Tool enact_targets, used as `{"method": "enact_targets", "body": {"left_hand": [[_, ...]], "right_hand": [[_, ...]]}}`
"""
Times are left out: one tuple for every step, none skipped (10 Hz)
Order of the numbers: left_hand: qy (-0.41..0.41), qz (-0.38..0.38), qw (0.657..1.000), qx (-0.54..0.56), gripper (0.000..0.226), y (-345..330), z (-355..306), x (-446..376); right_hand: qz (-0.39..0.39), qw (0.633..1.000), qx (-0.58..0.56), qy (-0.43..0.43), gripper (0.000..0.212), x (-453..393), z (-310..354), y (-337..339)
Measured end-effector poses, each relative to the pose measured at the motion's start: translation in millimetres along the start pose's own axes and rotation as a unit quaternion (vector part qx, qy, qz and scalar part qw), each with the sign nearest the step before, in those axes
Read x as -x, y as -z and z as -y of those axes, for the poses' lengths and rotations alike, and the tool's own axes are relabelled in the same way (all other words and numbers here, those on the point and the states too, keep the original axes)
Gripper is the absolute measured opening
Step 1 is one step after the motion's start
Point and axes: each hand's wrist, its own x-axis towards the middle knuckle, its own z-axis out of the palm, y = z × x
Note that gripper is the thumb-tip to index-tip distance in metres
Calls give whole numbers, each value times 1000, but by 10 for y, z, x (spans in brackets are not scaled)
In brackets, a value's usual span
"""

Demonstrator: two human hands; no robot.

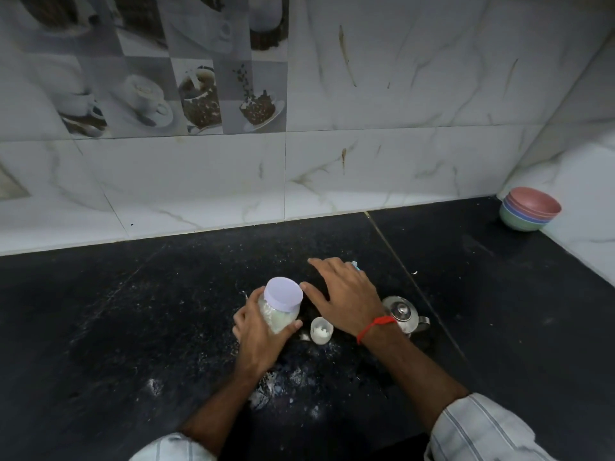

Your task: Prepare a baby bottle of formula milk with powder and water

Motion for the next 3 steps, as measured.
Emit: {"method": "enact_targets", "body": {"left_hand": [[27,11,999,-34,120,12,73,-6],[28,36,998,-31,128,39,111,-35],[-9,50,997,-61,139,137,121,-63]], "right_hand": [[-38,999,1,-12,56,79,-10,-26],[-80,997,-1,-18,47,169,-24,-69],[-103,994,-8,-24,48,203,-60,16]]}}
